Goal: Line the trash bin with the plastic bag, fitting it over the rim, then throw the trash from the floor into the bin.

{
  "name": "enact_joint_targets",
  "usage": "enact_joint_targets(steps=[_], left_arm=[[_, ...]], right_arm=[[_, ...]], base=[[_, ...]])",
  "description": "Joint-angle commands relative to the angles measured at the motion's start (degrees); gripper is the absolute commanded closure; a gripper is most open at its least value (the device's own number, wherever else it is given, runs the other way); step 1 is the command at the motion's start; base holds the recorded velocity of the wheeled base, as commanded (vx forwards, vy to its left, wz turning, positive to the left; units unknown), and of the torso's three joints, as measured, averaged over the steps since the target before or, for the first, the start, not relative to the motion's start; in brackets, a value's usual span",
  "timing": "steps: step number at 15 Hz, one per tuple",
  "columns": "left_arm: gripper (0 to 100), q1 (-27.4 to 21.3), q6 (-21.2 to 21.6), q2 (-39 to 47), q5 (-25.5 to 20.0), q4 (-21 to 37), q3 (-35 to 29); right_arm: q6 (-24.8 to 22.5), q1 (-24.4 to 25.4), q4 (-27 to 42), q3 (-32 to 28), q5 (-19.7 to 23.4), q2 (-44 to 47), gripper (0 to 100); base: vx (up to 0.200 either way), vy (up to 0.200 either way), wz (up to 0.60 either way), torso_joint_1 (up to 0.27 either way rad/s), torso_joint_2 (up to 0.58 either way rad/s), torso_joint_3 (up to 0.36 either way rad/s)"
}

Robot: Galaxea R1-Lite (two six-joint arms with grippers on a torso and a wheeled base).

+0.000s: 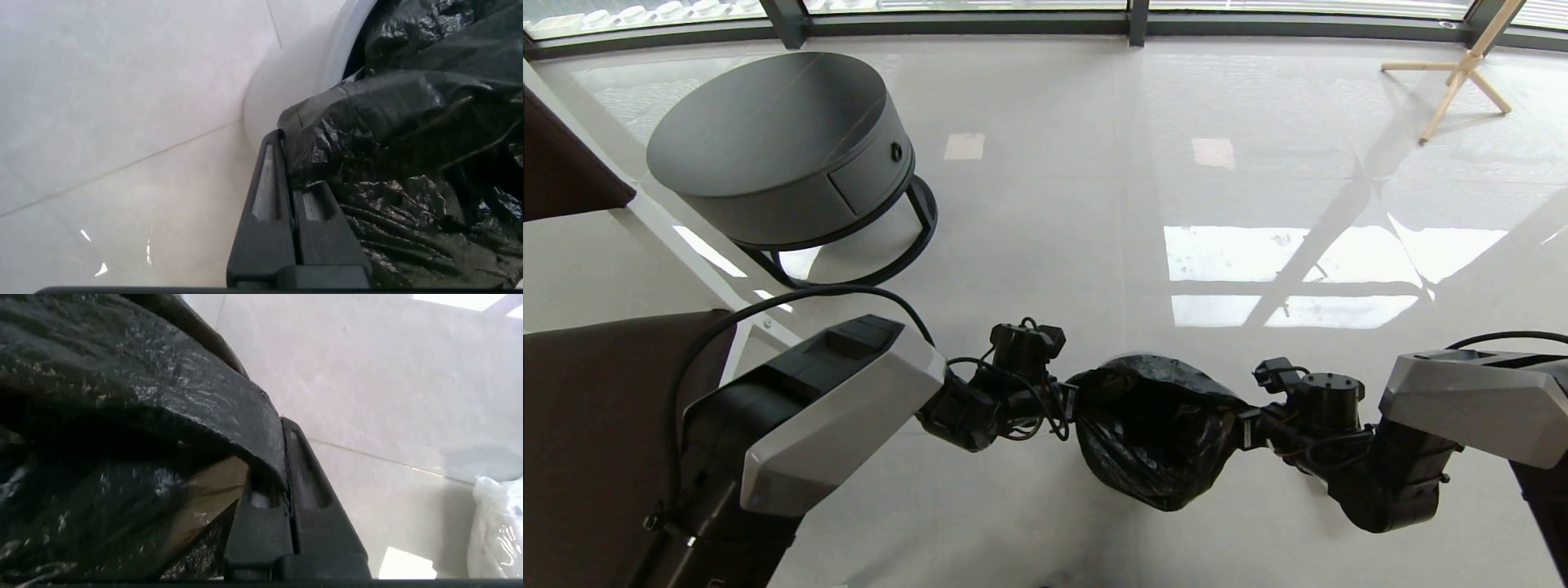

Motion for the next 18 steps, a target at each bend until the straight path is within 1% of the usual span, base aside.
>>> enact_joint_targets(steps=[1,2,3,7,9,12,15,18], left_arm=[[100,-0.02,-0.08,0.37,-0.02,-0.78,-0.1],[100,-0.02,-0.17,0.72,-0.02,-1.66,-0.19],[100,-0.02,-0.34,0.99,-0.02,-3.94,-0.1],[100,-0.02,-0.34,1.25,-0.02,-4.29,-0.1],[100,-0.02,-0.34,2.22,-0.02,-4.38,-0.28],[100,-0.02,-0.34,2.3,0.07,-4.73,-0.54],[100,-0.02,-0.34,2.39,0.07,-4.73,-0.54],[100,-0.11,-0.25,2.22,0.07,-4.47,0.6]], right_arm=[[-0.04,0.13,-0.02,-1.07,0.02,1.51,100],[-0.04,0.22,-0.02,-1.42,0.02,1.51,100],[0.05,0.3,-0.02,-2.3,0.02,1.51,100],[0.14,0.3,-0.02,-4.15,0.02,1.24,100],[0.14,0.3,2.88,-7.05,0.02,1.6,100],[2.25,0.57,4.02,-9.6,0.1,2.04,100],[2.34,0.74,4.55,-9.86,0.1,2.91,100],[2.25,1.54,4.72,-8.19,0.1,3.27,100]], base=[[0.0,0.0,0.0,0.0,0.0,0.0],[0.0,0.0,0.0,0.0,0.0,0.0],[0.0,0.0,0.0,0.0,0.0,0.0],[0.0,0.0,0.0,0.0,0.0,0.0],[0.0,0.0,0.0,0.0,0.0,0.0],[0.0,0.0,0.0,0.0,0.0,0.0],[0.0,0.0,0.0,0.0,0.0,0.0],[0.0,0.0,0.0,0.0,0.0,0.0]])
